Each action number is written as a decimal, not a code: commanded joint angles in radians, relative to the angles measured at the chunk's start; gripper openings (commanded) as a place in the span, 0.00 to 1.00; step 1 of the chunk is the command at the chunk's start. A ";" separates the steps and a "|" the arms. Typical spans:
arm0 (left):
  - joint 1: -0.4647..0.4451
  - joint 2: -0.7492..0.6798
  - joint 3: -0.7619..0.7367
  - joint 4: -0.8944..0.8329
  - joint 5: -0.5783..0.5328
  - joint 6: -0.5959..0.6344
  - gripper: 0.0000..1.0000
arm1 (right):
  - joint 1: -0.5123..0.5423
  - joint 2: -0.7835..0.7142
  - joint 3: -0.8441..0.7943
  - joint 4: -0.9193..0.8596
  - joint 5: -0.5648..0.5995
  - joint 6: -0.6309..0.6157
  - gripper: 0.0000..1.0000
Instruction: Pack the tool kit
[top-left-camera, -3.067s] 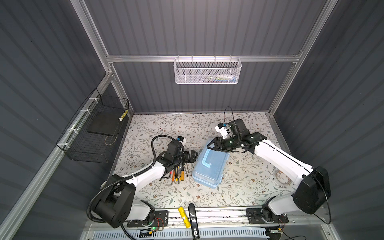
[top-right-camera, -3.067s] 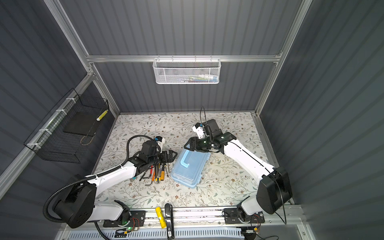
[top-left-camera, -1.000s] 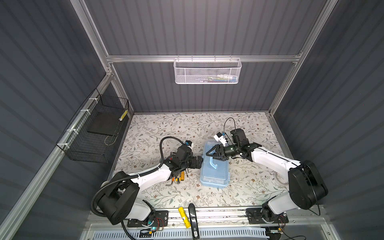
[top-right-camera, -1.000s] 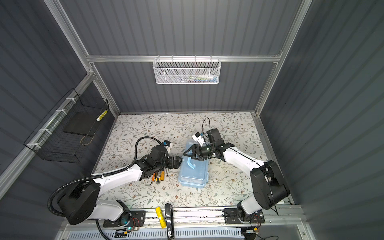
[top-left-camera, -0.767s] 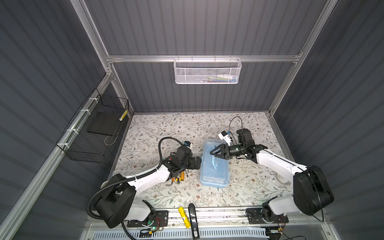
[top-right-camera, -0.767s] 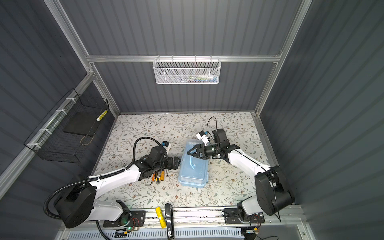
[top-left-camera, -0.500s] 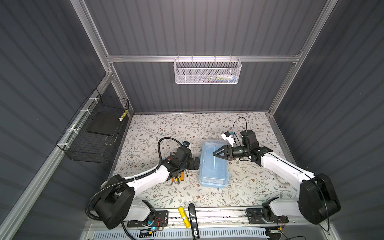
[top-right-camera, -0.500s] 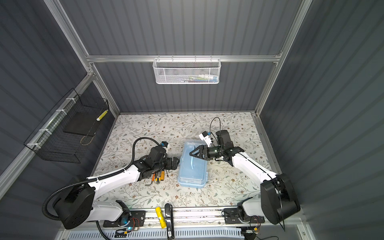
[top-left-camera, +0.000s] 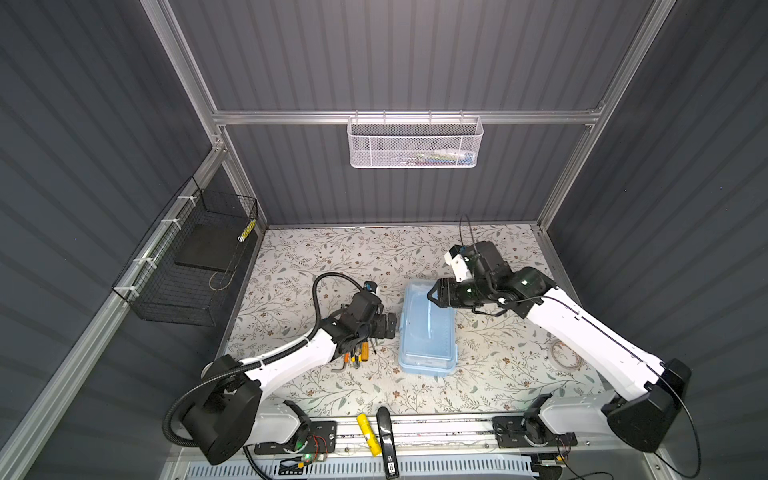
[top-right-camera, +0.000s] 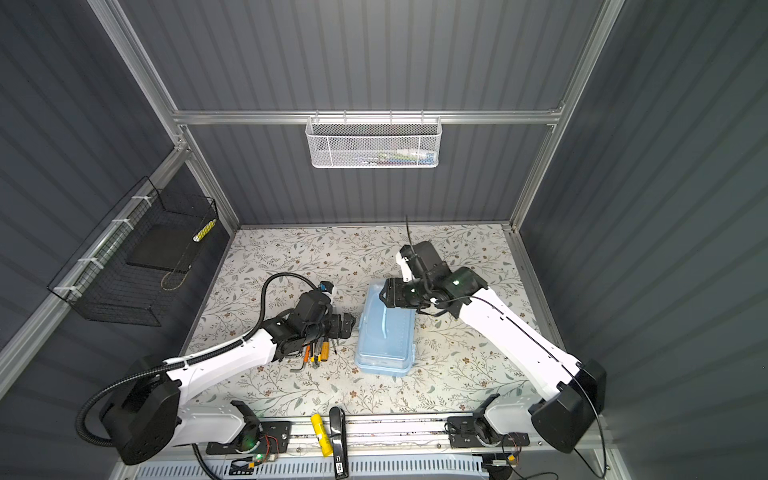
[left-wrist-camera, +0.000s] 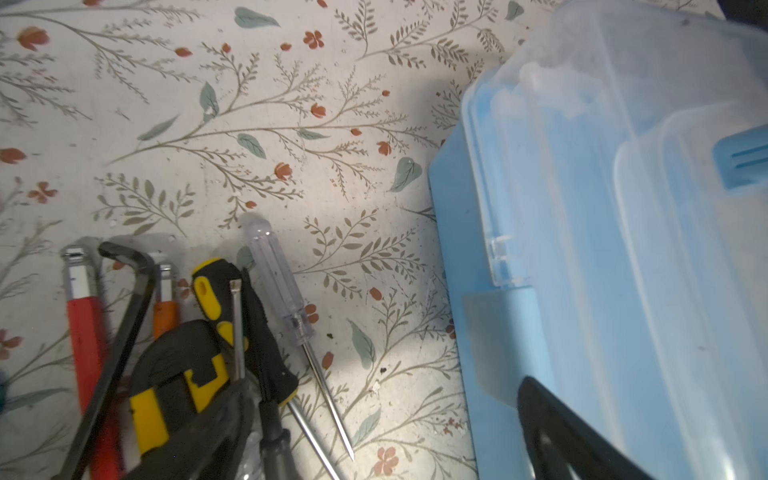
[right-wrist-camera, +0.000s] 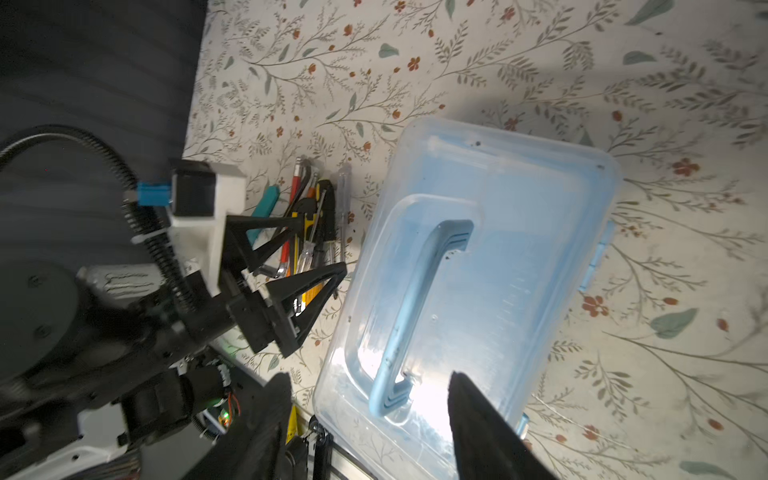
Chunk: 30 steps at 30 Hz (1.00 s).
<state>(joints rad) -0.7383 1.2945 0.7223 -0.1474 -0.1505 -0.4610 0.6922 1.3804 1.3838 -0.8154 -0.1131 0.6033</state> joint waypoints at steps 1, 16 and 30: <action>-0.001 -0.066 0.009 -0.052 -0.067 0.028 0.99 | 0.066 0.123 0.114 -0.233 0.273 0.091 0.62; 0.002 -0.220 -0.060 -0.101 -0.162 0.035 1.00 | 0.159 0.408 0.289 -0.362 0.350 0.093 0.54; 0.002 -0.206 -0.044 -0.118 -0.210 -0.021 0.99 | 0.132 0.331 0.148 -0.214 0.264 0.105 0.25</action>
<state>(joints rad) -0.7383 1.0904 0.6674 -0.2481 -0.3439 -0.4675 0.8310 1.7496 1.5551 -1.0508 0.1635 0.6991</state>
